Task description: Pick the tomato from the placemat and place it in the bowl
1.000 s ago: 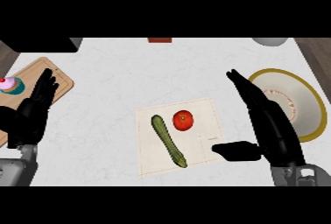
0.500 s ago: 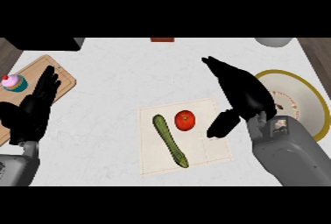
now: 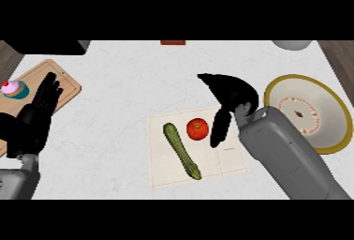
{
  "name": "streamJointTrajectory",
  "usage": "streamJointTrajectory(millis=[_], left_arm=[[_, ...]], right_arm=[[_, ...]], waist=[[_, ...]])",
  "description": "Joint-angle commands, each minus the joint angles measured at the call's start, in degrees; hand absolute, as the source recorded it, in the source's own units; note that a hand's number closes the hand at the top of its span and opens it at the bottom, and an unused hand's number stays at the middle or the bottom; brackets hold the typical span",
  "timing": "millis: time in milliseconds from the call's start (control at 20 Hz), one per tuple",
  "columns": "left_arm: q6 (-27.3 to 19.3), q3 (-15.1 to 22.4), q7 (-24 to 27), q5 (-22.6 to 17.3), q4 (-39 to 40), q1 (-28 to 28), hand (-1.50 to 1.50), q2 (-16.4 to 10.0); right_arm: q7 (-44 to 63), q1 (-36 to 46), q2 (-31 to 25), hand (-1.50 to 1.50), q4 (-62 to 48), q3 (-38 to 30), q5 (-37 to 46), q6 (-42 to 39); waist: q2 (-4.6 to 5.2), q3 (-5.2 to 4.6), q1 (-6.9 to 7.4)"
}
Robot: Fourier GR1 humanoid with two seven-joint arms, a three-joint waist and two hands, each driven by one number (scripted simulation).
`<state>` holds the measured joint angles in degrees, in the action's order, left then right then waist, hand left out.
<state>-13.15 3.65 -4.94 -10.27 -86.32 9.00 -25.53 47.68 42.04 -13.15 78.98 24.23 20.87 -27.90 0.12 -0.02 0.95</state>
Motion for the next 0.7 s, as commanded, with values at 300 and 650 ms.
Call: streamJointTrajectory(millis=[300,650], left_arm=[[-0.6,0.0,0.8,3.4,0.8,-0.9,0.00,3.6],[3.3,-3.1,-0.9,1.9,-2.8,-2.8,0.00,2.2]], right_arm=[[1.6,2.3,5.1,-1.50,-10.9,1.5,3.4,-6.9],[-6.9,1.5,4.9,-1.50,-11.2,3.8,15.2,1.0]], waist=[[-0.08,0.01,-0.65],[-0.12,0.02,-0.46]])
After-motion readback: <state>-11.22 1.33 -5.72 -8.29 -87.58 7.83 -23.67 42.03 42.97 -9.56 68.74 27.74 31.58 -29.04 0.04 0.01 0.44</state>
